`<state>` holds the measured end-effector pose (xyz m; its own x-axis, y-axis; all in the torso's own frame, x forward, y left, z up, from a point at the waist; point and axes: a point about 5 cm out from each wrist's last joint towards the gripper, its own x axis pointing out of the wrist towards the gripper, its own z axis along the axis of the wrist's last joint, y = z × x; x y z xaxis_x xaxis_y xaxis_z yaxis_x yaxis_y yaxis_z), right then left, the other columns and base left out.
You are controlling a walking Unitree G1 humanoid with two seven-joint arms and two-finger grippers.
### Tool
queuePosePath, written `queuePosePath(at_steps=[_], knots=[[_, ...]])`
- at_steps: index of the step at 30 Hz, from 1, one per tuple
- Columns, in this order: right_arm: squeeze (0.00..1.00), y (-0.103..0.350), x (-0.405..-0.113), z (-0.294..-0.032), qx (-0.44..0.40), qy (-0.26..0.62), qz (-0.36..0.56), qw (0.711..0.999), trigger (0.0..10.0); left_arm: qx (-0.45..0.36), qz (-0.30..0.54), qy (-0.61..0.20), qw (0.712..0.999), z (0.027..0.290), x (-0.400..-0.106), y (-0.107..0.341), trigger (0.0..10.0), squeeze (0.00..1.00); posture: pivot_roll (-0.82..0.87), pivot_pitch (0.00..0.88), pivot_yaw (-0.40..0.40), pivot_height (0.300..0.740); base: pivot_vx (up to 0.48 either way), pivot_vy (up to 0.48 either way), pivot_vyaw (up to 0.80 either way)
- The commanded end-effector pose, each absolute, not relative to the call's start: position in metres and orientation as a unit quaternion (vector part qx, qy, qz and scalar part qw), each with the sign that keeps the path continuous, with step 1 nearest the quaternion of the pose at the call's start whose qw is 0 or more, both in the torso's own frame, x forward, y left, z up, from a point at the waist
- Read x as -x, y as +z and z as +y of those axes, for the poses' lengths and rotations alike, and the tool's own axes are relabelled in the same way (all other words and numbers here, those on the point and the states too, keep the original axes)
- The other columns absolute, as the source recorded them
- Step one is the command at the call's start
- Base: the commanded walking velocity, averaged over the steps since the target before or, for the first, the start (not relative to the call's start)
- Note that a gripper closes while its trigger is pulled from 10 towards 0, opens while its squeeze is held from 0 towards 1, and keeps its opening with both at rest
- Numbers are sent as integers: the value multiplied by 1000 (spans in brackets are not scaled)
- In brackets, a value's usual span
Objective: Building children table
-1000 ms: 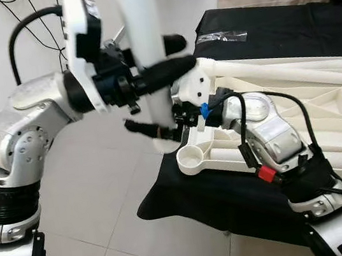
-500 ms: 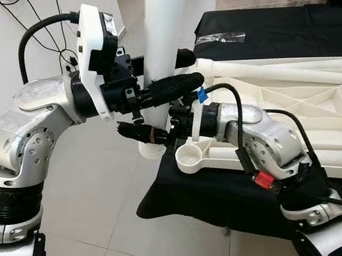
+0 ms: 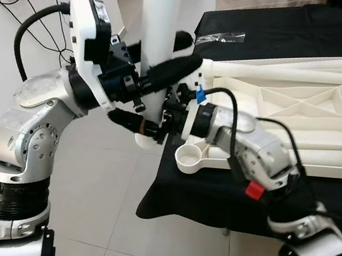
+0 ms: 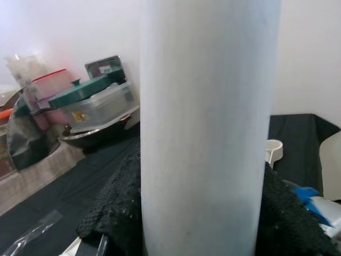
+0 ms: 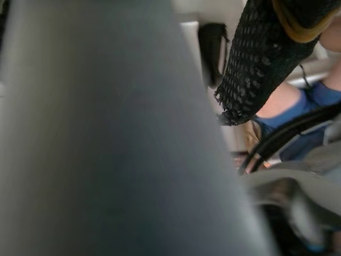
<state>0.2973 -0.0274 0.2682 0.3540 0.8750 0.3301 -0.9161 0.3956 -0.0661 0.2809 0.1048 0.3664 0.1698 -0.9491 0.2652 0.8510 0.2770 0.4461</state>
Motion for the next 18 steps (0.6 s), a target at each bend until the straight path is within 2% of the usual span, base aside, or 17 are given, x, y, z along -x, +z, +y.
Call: queuePosePath(at_steps=[1,5,7,10,14,17,18], knots=[[0,285,-281,-9,-77,586,-198,782,10000,-84,-244,-635,728,86,-275,360,0,0,-3,119,39,740,0,0,0],[0,283,-278,-7,-97,593,-201,774,10000,-74,-249,-633,729,85,-276,361,0,0,-2,120,38,740,0,0,0],[0,282,-275,-5,-98,608,-215,758,10000,-59,-252,-638,725,83,-275,362,0,0,7,117,39,740,0,0,0],[0,282,-273,-4,-95,616,-224,749,10000,-50,-251,-643,722,82,-274,362,0,0,7,117,39,740,0,0,0],[0,280,-274,-1,-50,634,-237,734,10000,-25,-233,-668,707,77,-270,354,0,0,12,114,39,740,0,0,0],[0,273,-278,6,32,646,-232,726,10000,-28,-209,-689,693,70,-268,342,0,0,15,114,37,740,0,0,0],[0,273,-278,6,32,646,-232,726,10000,-28,-209,-689,693,70,-268,342,0,0,15,114,37,740,0,0,0]])
